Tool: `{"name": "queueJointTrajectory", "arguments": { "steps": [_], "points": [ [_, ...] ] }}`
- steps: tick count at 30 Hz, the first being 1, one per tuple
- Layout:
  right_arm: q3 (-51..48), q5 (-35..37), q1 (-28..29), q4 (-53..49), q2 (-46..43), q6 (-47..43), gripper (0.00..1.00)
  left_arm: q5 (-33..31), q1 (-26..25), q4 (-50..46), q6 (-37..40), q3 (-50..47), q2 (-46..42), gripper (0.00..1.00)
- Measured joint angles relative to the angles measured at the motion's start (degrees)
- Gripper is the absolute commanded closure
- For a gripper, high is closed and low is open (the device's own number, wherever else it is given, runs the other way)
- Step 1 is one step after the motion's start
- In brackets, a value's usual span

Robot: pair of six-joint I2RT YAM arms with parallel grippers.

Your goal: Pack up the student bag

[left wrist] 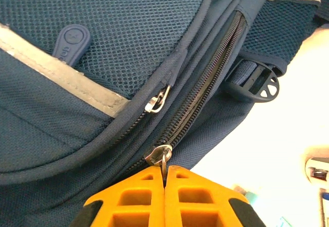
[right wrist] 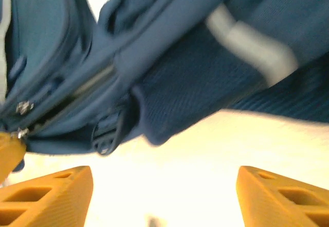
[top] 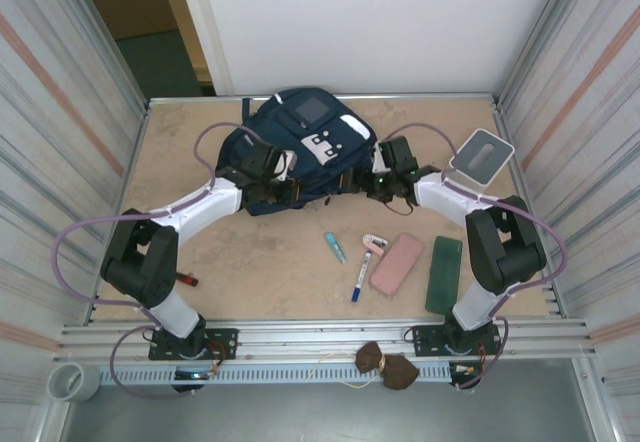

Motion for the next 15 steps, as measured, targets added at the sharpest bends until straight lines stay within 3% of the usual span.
{"name": "queueJointTrajectory", "arguments": {
  "steps": [3, 6, 10, 15],
  "points": [
    [-3.06, -2.71, 0.76, 5.55, 1.86, 6.12, 0.28, -0.11, -0.79, 0.52, 0.04, 0.00, 0.00, 1.00],
    [-2.47, -3.43, 0.50, 9.97, 5.62, 9.77, 0.37, -1.01, -1.18, 0.42, 0.31, 0.00, 0.00, 1.00],
    [0.15, -3.50, -0.39, 13.60, 10.73, 12.41, 0.68, -2.71, -1.53, -0.17, 1.36, 0.00, 0.00, 1.00],
    [0.92, -3.10, -2.08, 14.27, 12.41, 11.98, 0.92, -6.47, -1.70, -1.62, 3.32, -0.07, -0.17, 1.00]
  ]
}}
